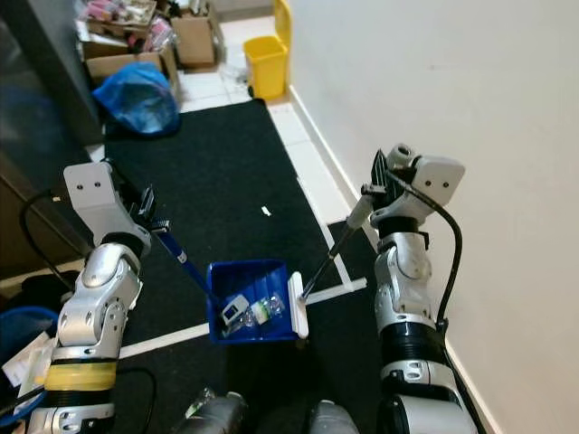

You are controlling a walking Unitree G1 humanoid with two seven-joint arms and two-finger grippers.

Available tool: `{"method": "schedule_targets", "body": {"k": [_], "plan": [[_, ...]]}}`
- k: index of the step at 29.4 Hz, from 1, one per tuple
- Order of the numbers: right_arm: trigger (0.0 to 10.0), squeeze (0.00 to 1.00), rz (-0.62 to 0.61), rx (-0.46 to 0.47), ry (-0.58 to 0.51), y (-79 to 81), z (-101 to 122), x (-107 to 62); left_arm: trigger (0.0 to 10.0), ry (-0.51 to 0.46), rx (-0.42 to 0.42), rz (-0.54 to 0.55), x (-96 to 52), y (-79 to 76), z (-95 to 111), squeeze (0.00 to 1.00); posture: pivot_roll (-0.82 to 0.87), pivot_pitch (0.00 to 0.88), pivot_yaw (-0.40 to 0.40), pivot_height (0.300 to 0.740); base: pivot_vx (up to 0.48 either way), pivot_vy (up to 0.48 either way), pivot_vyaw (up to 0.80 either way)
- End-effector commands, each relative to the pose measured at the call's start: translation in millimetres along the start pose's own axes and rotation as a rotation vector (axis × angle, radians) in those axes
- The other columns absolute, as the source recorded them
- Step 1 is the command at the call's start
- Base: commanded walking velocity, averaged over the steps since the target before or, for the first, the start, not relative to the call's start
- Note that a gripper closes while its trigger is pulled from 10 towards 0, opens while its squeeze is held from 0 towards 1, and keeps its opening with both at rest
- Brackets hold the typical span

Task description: Sweep floor

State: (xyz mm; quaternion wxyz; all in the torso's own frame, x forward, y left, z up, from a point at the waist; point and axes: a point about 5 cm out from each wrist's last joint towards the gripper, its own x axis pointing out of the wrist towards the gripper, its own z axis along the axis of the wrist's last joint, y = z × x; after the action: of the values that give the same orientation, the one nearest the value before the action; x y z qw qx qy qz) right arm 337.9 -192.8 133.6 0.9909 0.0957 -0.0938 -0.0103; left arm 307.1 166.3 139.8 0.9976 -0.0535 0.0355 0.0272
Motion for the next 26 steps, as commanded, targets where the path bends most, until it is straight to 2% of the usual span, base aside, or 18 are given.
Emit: {"method": "schedule_targets", "body": {"k": [1, 26], "plan": [[10.0, 0.00, 0.006, 0.007, -0.021, 1.9, 4.2, 2.2, 10.0, -0.051, -0.018, -0.024, -0.7, -6.6, 12.3, 0.00, 0.06, 0.050, -0.010, 0.740, 0.000, 0.000, 0.80], [10.0, 0.00, 0.015, 0.010, -0.011, 2.9, 2.4, 1.4, 10.0, -0.020, -0.005, 0.010, 1.4, -4.8, 11.4, 0.00, 0.07, 0.056, -0.014, 0.740, 0.000, 0.000, 0.80]]}}
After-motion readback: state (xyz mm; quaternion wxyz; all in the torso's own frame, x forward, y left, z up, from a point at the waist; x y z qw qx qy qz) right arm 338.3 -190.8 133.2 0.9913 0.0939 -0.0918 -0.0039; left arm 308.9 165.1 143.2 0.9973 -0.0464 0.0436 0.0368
